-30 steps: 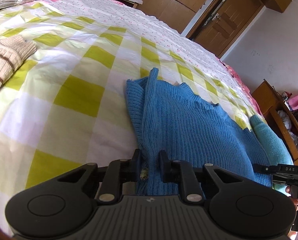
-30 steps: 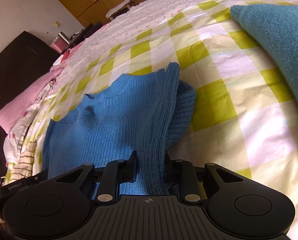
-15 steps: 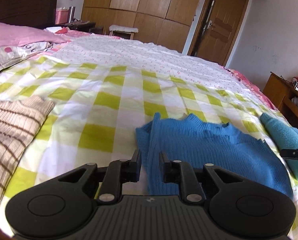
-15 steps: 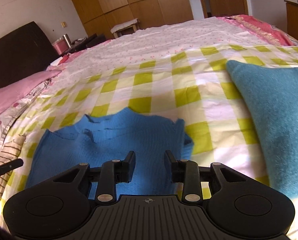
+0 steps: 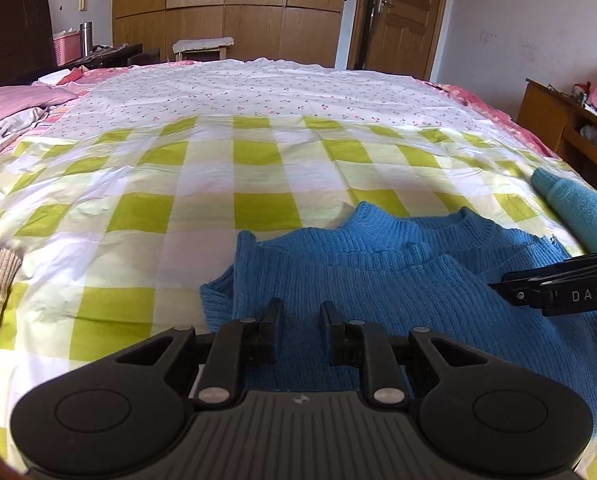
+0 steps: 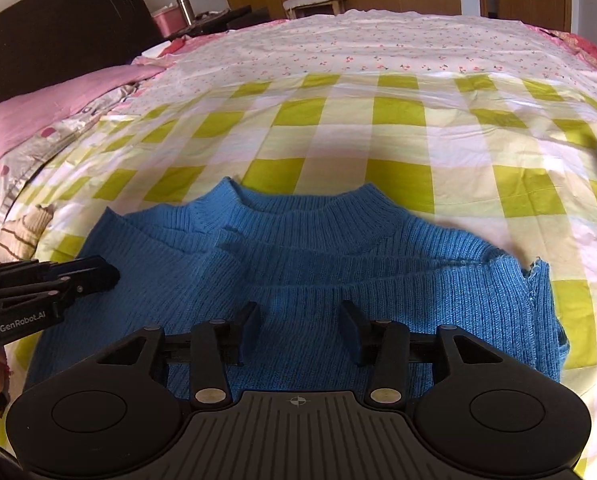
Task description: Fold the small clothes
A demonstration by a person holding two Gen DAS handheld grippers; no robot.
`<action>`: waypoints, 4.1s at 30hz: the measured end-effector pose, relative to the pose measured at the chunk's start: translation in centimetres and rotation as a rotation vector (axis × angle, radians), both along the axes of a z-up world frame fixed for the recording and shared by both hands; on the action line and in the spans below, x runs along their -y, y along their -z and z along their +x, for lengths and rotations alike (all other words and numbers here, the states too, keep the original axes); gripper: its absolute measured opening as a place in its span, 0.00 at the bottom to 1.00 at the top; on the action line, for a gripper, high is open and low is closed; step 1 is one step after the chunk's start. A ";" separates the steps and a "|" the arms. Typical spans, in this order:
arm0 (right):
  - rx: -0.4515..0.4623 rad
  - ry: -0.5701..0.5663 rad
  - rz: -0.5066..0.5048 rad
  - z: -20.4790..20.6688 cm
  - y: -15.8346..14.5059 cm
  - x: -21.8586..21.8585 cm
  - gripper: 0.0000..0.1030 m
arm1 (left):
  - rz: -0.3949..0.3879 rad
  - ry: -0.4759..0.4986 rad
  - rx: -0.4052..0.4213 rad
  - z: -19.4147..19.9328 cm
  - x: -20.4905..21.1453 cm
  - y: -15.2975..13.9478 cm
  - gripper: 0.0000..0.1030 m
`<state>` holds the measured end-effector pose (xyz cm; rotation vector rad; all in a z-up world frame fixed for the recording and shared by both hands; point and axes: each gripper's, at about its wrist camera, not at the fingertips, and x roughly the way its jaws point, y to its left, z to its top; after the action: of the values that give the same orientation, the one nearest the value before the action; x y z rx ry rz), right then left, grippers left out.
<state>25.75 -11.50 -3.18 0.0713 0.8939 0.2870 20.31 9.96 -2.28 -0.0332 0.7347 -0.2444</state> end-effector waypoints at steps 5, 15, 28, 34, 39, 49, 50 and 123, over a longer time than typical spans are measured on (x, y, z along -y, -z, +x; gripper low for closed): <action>0.014 -0.014 -0.024 -0.3 -0.3 0.1 0.04 | 0.005 -0.048 0.002 -0.3 -1.5 0.3 0.27; 0.167 0.083 0.092 -1.0 -4.4 2.0 0.02 | -0.006 -0.073 0.096 -0.8 -1.6 -1.9 0.22; 0.137 0.156 -0.014 1.5 0.0 0.6 0.02 | 0.060 -0.132 0.056 0.5 -2.6 1.0 0.23; 0.125 0.136 -0.048 1.8 -0.2 0.2 0.07 | 0.032 -0.166 0.066 -0.1 -3.2 -0.1 0.23; 0.165 0.132 -0.014 0.5 -2.1 0.5 0.10 | 0.001 -0.151 0.104 -2.3 -3.5 -2.0 0.23; 0.168 0.111 0.002 -5.5 -2.5 2.2 0.12 | -0.058 -0.034 0.068 -7.4 -0.6 -1.7 0.23; 0.167 0.124 -0.002 -5.9 -2.2 2.7 0.12 | -0.050 -0.037 0.049 -7.5 -0.3 -1.2 0.23; 0.133 0.221 -0.077 -10.0 0.0 8.4 0.30 | 0.091 -0.208 0.026 -13.4 2.2 -3.1 0.23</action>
<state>15.75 -19.89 -3.18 0.0781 0.7561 0.0509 6.90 7.76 0.79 -0.0196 0.7101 -0.0130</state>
